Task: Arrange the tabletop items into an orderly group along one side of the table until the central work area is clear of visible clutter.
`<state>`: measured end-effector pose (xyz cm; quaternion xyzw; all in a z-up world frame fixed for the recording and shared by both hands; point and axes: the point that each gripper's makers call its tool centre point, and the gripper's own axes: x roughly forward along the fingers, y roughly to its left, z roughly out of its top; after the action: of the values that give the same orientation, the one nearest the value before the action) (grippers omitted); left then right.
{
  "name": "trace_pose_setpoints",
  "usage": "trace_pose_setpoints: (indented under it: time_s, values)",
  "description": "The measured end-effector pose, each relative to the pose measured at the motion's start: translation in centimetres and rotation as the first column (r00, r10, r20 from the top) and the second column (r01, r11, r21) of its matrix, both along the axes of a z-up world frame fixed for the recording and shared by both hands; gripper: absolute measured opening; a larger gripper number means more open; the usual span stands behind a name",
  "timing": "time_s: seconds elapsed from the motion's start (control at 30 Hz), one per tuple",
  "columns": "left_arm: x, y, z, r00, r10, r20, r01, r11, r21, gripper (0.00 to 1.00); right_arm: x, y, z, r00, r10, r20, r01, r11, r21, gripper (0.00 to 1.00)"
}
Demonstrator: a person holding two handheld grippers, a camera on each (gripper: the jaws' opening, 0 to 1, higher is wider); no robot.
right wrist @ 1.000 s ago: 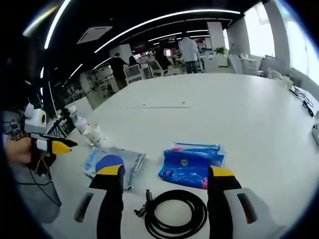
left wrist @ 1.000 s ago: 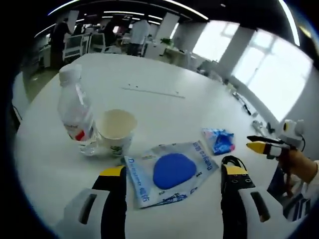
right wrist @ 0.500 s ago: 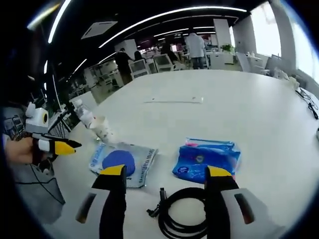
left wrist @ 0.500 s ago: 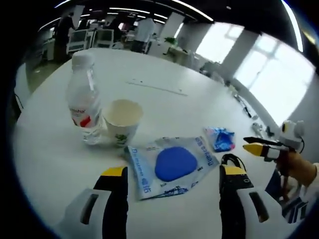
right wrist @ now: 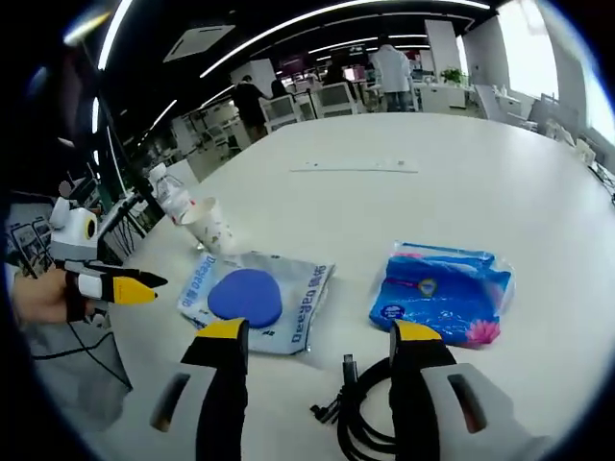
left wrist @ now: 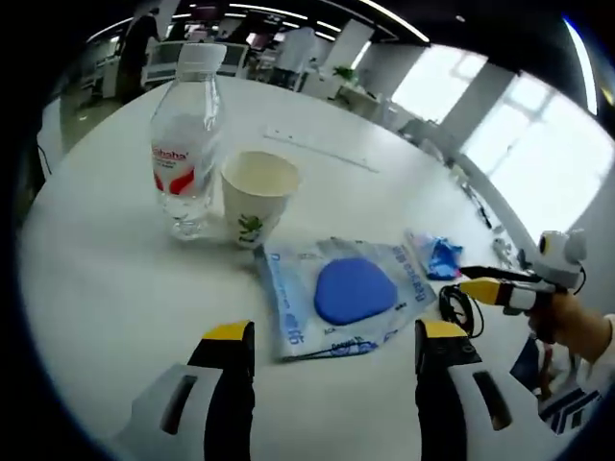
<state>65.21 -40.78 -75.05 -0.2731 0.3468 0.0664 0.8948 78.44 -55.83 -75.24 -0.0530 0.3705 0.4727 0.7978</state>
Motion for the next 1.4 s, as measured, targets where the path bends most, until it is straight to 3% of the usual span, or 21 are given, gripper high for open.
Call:
trace_pose_setpoints:
  time_s: [0.33, 0.6, 1.03, 1.3, 1.4]
  values:
    - [-0.2, 0.3, -1.3, 1.000, 0.030, 0.003, -0.030, 0.998, -0.051, 0.61, -0.9, 1.4, -1.4, 0.998, 0.018, -0.052, -0.019, 0.999, -0.034, 0.51]
    - [-0.3, 0.5, -2.1, 0.999, 0.033, -0.008, -0.033, 0.998, -0.052, 0.59, -1.5, 2.2, -2.7, 0.996, 0.023, -0.087, -0.028, 0.998, -0.057, 0.46]
    - [0.3, 0.5, -3.2, 0.998, 0.063, -0.018, -0.064, 0.993, -0.099, 0.56, -2.0, 3.0, -4.0, 0.989, -0.007, -0.145, 0.000, 0.999, -0.043, 0.38]
    - [0.4, 0.3, -3.6, 0.998, 0.064, -0.024, -0.066, 0.992, -0.108, 0.49, -2.1, 2.9, -4.3, 0.986, -0.018, -0.163, 0.012, 0.999, -0.043, 0.22]
    - [0.5, 0.3, -3.6, 0.997, 0.071, -0.023, -0.073, 0.990, -0.121, 0.46, -2.0, 3.0, -4.4, 0.985, -0.024, -0.171, 0.018, 0.999, -0.038, 0.21]
